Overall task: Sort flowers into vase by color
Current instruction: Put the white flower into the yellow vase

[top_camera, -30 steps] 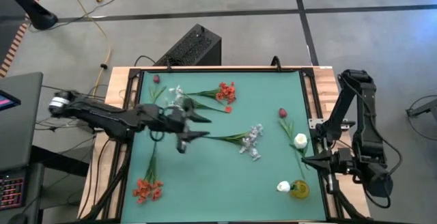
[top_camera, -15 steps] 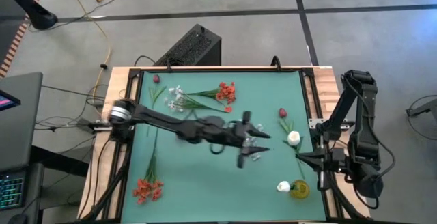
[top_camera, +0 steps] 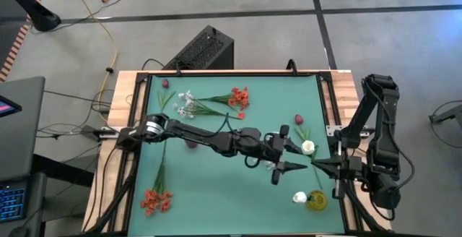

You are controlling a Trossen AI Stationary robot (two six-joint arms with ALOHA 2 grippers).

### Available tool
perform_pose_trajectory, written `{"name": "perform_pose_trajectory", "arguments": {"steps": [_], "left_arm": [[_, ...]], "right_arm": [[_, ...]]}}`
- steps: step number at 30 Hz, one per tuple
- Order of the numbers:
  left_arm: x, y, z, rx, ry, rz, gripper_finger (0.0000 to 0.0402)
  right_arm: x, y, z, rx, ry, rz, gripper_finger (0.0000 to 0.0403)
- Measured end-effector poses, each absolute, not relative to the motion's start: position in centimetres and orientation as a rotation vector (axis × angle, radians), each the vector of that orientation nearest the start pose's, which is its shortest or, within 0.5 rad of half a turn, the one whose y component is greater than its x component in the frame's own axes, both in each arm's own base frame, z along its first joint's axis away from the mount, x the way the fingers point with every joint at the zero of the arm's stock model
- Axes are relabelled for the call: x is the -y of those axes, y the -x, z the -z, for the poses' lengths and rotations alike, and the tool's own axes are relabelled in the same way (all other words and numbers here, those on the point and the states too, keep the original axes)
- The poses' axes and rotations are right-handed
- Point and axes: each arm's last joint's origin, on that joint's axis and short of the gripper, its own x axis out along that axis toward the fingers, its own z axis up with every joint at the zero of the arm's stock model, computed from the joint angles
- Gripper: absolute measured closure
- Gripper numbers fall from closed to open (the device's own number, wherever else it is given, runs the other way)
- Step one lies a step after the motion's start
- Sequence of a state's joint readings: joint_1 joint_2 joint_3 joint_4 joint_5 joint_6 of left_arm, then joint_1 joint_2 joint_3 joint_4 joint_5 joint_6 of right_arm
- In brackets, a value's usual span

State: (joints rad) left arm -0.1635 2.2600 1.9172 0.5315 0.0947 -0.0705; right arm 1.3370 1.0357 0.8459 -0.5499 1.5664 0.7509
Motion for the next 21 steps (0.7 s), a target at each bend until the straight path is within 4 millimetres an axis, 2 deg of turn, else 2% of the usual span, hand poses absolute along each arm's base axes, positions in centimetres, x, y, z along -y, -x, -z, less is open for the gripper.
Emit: {"name": "perform_pose_trajectory", "arguments": {"steps": [10, 21], "left_arm": [[8.9, -52.7, -29.9, 0.181, 0.081, 0.235, 0.0221], [8.9, -52.7, -29.7, 0.149, 0.08, 0.234, 0.0223]], "right_arm": [[-16.8, -8.8, -29.5, -0.044, 0.005, 0.285, 0.0378], [-16.7, -9.2, -29.4, -0.076, 0.003, 0.272, 0.0378]]}}
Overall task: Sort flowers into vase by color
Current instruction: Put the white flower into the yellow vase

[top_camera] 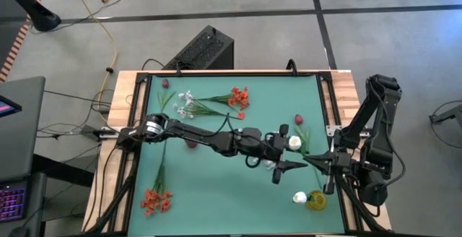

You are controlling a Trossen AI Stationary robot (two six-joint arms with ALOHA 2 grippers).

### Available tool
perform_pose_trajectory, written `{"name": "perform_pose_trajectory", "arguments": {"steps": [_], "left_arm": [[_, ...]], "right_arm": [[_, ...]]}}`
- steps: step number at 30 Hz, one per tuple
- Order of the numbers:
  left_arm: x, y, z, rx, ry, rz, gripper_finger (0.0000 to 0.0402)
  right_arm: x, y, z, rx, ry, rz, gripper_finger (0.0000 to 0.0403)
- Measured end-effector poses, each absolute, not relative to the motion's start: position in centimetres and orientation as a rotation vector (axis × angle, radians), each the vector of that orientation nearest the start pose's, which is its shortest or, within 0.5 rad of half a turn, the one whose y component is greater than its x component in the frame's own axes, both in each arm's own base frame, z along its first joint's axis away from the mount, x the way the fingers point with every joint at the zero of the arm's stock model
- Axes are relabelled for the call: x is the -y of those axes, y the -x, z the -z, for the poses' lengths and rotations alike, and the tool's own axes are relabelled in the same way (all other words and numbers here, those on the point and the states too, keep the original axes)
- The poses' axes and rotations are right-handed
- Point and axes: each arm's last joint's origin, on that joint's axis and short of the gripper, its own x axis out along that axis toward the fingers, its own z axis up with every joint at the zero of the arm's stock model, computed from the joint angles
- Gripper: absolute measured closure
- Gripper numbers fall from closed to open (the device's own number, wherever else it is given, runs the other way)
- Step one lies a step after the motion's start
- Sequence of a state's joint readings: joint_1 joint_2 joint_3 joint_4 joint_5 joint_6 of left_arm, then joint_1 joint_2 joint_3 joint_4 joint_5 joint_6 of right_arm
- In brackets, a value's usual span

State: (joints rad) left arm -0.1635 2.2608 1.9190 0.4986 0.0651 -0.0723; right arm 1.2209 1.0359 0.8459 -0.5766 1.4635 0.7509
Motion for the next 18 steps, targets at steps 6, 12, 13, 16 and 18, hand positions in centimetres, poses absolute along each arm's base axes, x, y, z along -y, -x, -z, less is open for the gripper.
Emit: {"name": "perform_pose_trajectory", "arguments": {"steps": [6, 12, 13, 16, 18], "left_arm": [[8.95, -52.7, -29.59, 0.141, 0.079, 0.231, 0.0275], [8.92, -52.69, -29.68, 0.154, 0.068, 0.226, 0.0386], [8.98, -52.68, -29.69, 0.155, 0.064, 0.226, 0.0392], [9.23, -52.63, -29.71, 0.156, 0.055, 0.23, 0.0398], [9.36, -52.6, -29.72, 0.157, 0.054, 0.232, 0.0399]], "right_arm": [[-16.71, -9.16, -29.42, -0.076, 0.002, 0.272, 0.0377], [-16.73, -9.16, -29.42, -0.077, -0.001, 0.269, 0.0358], [-16.74, -9.16, -29.43, -0.077, -0.002, 0.269, 0.0355], [-16.74, -9.16, -29.42, -0.079, -0.001, 0.267, 0.0349], [-16.75, -9.16, -29.42, -0.08, -0.002, 0.266, 0.0347]]}}
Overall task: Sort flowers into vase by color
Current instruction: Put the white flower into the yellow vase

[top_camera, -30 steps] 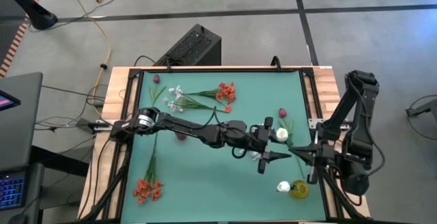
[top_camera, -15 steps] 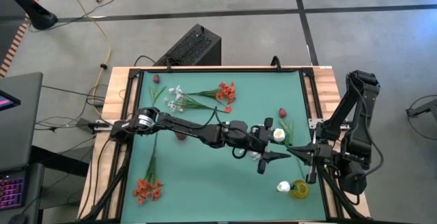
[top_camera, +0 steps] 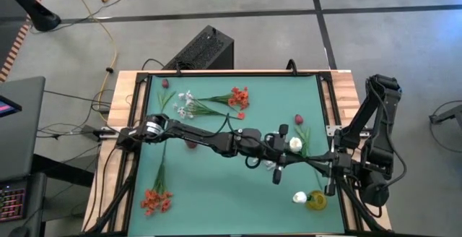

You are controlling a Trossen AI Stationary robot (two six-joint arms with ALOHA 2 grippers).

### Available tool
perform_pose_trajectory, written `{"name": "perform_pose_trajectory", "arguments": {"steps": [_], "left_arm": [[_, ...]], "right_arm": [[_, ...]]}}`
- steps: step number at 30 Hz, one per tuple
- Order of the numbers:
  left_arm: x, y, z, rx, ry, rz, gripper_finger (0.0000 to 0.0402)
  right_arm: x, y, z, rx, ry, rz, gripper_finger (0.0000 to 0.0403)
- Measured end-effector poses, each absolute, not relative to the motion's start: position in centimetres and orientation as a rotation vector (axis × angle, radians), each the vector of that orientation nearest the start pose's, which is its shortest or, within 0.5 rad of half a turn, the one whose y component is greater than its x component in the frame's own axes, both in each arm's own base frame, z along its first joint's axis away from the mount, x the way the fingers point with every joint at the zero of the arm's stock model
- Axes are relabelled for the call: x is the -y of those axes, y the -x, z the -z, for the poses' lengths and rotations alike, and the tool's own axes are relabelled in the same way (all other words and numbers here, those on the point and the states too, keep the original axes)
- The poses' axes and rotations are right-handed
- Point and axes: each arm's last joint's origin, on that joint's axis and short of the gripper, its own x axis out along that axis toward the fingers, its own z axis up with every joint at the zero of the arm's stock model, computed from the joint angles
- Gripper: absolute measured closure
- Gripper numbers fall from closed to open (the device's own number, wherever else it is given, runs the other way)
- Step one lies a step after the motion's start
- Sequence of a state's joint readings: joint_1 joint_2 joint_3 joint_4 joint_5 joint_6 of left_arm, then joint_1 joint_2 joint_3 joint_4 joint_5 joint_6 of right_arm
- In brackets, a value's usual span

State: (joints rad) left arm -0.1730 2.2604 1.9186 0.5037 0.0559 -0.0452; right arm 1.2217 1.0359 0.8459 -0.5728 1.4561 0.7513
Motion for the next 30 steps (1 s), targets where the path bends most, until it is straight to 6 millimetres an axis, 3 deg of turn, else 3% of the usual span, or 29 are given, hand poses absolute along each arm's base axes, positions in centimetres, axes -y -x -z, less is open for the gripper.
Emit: {"name": "perform_pose_trajectory", "arguments": {"steps": [8, 16, 21, 26, 30], "left_arm": [[9.5, -52.6, -29.7, 0.155, 0.055, 0.246, 0.0401], [9.6, -52.2, -30.2, 0.124, 0.055, 0.264, 0.0401], [9.3, -50.8, -32.9, 0.086, 0.021, 0.247, 0.0401], [8.9, -48.9, -35.8, 0.058, -0.038, 0.235, 0.0401], [8.6, -47.8, -37.0, 0.012, -0.056, 0.205, 0.0401]], "right_arm": [[-16.9, -9.2, -29.6, -0.099, -0.044, 0.233, 0.0329], [-17.0, -9.1, -29.8, -0.118, 0.045, 0.209, 0.0218], [-17.7, -8.6, -31.4, -0.167, 0.084, 0.091, 0.0158], [-18.2, -8.0, -32.9, -0.199, 0.033, -0.017, 0.0148], [-18.7, -7.2, -33.6, -0.24, 0.006, -0.136, 0.0148]]}}
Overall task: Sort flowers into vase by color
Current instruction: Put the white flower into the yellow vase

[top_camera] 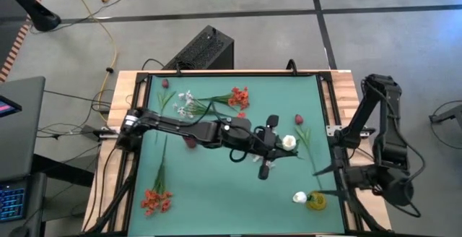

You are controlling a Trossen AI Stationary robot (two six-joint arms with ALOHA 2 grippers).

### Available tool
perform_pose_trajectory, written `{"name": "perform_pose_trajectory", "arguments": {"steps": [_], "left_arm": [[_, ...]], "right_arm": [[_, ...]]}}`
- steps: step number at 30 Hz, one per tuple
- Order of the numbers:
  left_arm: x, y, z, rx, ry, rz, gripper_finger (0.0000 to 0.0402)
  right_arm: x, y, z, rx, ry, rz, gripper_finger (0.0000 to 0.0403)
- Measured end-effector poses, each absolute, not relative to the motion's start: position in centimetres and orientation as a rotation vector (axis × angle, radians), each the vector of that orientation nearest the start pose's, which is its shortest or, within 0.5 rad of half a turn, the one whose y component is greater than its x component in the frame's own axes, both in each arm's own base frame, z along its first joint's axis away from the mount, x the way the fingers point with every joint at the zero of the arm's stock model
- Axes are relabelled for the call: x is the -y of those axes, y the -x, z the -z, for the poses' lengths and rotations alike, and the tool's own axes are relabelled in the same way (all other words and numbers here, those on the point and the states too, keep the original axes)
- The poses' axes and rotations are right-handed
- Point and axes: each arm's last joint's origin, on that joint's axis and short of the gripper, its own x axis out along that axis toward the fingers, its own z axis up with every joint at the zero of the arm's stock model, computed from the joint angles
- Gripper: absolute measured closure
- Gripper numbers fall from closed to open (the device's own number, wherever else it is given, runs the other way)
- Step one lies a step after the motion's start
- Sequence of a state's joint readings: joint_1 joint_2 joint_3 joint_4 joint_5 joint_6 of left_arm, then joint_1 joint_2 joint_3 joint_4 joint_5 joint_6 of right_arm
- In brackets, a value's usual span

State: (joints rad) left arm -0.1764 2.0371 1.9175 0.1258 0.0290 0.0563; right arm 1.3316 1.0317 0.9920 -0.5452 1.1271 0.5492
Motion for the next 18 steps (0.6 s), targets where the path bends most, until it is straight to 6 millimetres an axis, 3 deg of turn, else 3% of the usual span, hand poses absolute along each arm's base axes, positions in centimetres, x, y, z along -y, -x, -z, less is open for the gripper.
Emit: {"name": "perform_pose_trajectory", "arguments": {"steps": [6, 18], "left_arm": [[8.8, -48.1, -36.8, 0.029, -0.03, 0.263, 0.0401], [8.4, -51.0, -33.3, 0.145, 0.074, 0.258, 0.0401]], "right_arm": [[-19.2, -6.0, -34.1, -0.261, -0.087, -0.223, 0.0148], [-19.5, -5.2, -34.0, -0.259, -0.065, -0.263, 0.0148]]}}
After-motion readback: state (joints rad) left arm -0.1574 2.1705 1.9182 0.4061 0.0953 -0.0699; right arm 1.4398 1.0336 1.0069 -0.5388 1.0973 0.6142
